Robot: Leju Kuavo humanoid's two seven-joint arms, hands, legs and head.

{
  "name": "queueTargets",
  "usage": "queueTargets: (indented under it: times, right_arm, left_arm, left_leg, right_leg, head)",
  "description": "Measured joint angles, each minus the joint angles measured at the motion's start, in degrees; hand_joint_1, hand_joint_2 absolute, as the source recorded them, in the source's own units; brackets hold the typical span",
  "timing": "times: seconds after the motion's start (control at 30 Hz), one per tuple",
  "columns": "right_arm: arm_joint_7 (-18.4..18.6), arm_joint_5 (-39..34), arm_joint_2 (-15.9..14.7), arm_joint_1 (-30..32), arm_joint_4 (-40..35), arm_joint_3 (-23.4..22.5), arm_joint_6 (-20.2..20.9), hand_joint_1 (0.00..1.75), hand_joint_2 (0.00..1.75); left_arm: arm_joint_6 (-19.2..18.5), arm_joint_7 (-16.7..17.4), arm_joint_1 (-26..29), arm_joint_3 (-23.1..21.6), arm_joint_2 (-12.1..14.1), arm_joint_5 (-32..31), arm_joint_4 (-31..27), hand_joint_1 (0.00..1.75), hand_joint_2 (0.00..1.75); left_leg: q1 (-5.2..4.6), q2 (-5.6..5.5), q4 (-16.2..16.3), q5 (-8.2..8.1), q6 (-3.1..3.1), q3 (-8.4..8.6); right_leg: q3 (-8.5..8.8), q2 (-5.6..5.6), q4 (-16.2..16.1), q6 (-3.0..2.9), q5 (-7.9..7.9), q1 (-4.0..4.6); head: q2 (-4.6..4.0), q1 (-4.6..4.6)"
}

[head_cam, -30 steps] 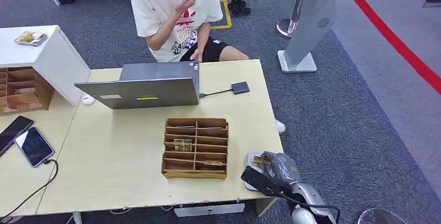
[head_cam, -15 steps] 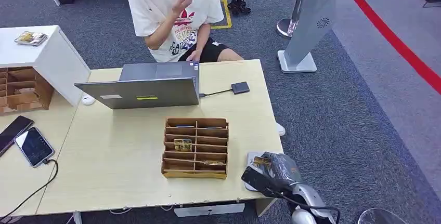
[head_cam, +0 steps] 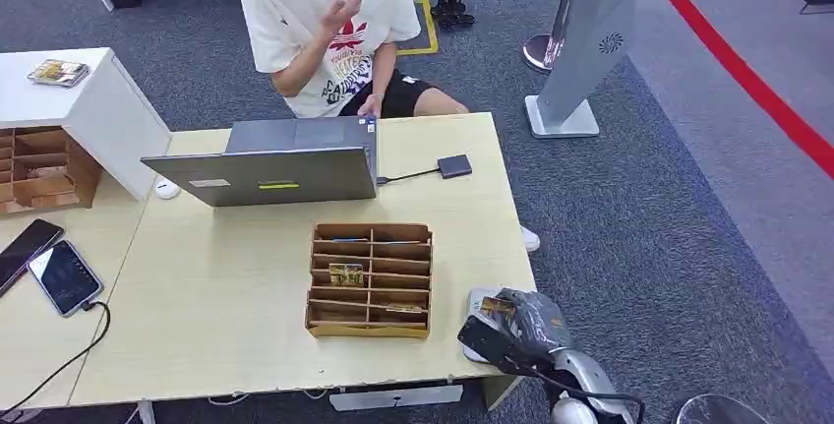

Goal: Pass the card to the sensor for recognition and then transmit it.

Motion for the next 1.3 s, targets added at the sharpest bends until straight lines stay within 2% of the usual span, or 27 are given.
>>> queueTargets:
  times: [1.3]
  right_arm:
    - [-0.6, 1.4, 1.9, 0.0, -0.2, -0.7, -0.3, 1.75, 1.75]
  left_arm:
    - [-0.3, 0.0, -0.1, -0.9, -0.1, 0.0, 0.0, 0.00, 0.00]
  left_leg:
    - [0.00, 0.00, 0.0, 0.00, 0.00, -0.03]
  right_leg:
    - [0.02, 0.01, 0.0, 0.00, 0.00, 0.00]
  head:
    - [0.00, 0.00]
